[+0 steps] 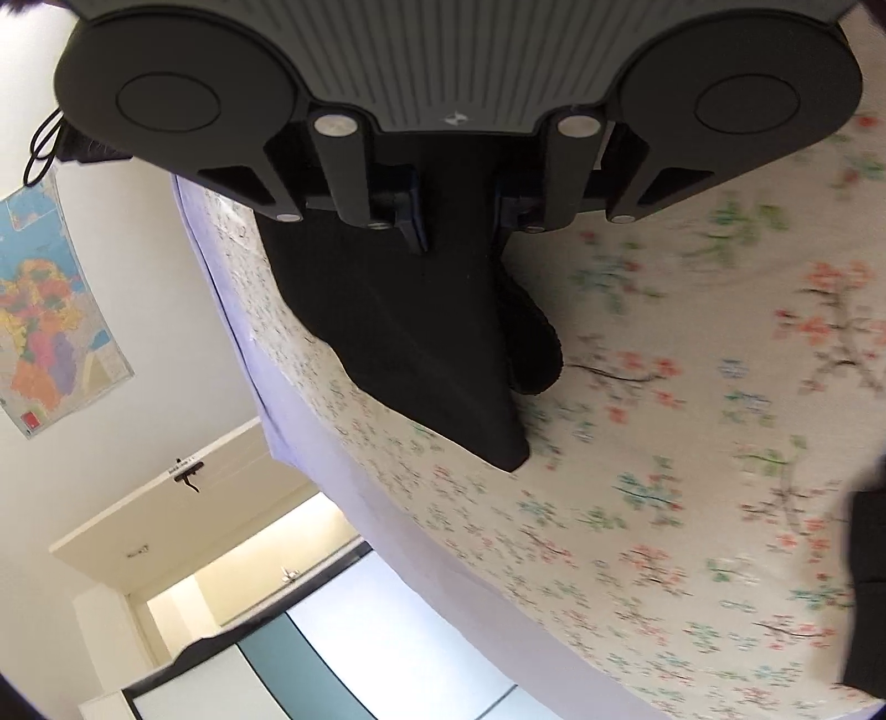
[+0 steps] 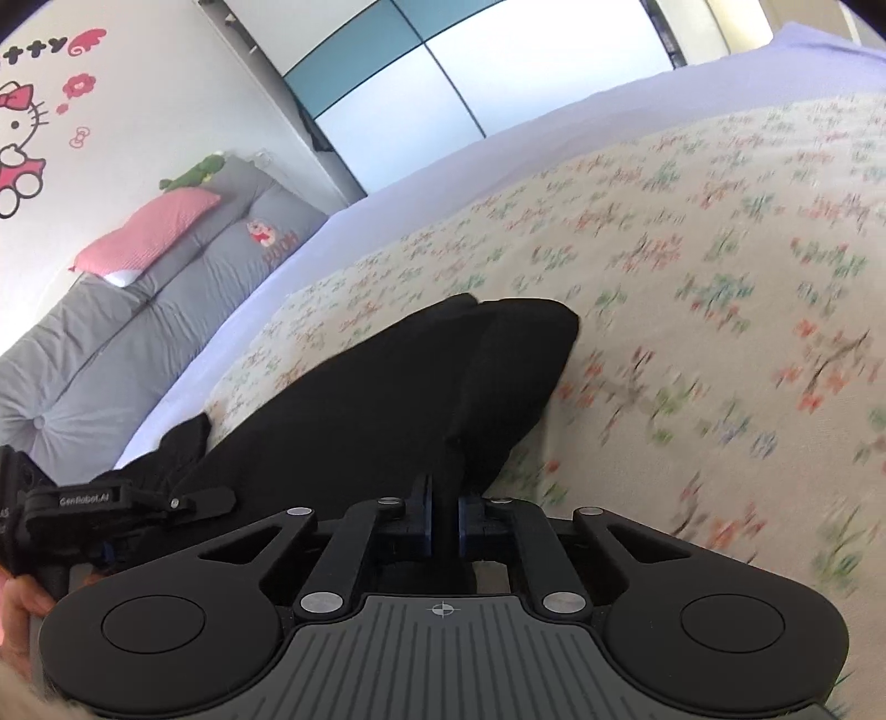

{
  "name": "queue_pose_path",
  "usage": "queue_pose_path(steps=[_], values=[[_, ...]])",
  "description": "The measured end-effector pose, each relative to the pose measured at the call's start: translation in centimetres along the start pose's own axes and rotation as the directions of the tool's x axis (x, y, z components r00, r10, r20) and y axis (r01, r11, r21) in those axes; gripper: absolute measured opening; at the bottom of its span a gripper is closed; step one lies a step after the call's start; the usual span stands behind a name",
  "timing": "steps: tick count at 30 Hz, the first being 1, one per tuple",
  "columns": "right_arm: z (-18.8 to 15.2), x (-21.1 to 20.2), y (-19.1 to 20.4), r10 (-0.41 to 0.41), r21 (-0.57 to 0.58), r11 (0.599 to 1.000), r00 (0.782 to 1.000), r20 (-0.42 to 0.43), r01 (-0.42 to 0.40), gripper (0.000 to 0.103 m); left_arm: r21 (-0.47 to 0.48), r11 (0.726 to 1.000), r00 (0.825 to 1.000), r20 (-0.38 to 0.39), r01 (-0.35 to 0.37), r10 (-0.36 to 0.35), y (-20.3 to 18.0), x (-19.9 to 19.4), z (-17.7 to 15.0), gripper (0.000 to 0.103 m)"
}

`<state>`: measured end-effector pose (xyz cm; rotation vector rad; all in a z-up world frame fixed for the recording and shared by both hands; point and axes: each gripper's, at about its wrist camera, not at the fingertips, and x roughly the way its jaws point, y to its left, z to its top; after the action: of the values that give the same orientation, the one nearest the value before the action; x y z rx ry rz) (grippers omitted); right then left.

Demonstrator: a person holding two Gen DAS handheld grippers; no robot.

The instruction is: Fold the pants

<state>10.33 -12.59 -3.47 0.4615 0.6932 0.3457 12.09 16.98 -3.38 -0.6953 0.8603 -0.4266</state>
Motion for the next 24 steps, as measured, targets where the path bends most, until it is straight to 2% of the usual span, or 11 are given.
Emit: queue_pose_path(steps=[9,11,13,14,15,16,17,19,22,24], values=[[6.9,-2.9,-6.1,-0.112,-0.036,0.993,0.989,0.095,0.115,0.008,0.042,0.994,0.995,0.016,0.097,-0.097,-7.0,8.5,0.0,0.068],[8.1,-3.2,-7.9,-0.13,-0.022,0.991,0.986,0.108,0.133,0.008,0.079,0.993,0.996,0.018,0.088,-0.09,-8.2,10.1,-0.1,0.069],[8.9,-3.3,-9.6,-0.139,-0.01,0.99,0.984,0.11,0.141,0.009,0.114,0.993,0.999,0.031,0.021,-0.024,-9.2,11.7,-0.4,0.075],[9.2,-3.2,-10.4,-0.151,-0.006,0.988,0.983,0.107,0.152,0.015,0.146,0.988,0.998,0.048,-0.054,0.047,-9.8,12.4,-0.5,0.083],[9.3,-3.0,-11.0,-0.183,-0.005,0.983,0.977,0.106,0.185,0.017,0.179,0.975,0.99,0.068,-0.134,0.124,-10.2,12.9,-0.7,0.089],[9.2,-2.8,-11.6,-0.233,-0.011,0.972,0.967,0.103,0.236,0.022,0.212,0.954,0.976,0.091,-0.213,0.198,-10.7,13.2,-0.9,0.103],[9.1,-2.6,-12.1,-0.294,-0.022,0.955,0.951,0.101,0.297,0.032,0.241,0.928,0.957,0.128,-0.283,0.259,-11.3,13.3,-1.1,0.103],[8.6,-2.8,-13.0,-0.361,-0.037,0.93,0.927,0.102,0.366,0.044,0.309,0.883,0.933,0.18,-0.353,0.311,-12.8,13.2,-1.5,0.103],[8.3,-4.4,-13.9,-0.346,-0.025,0.936,0.932,0.106,0.351,0.054,0.367,0.839,0.914,0.21,-0.402,0.346,-14.6,12.2,-1.8,0.103],[8.4,-5.6,-13.8,-0.347,-0.012,0.937,0.931,0.111,0.35,0.058,0.38,0.822,0.905,0.225,-0.424,0.362,-15.8,11.2,-2.6,0.103]])
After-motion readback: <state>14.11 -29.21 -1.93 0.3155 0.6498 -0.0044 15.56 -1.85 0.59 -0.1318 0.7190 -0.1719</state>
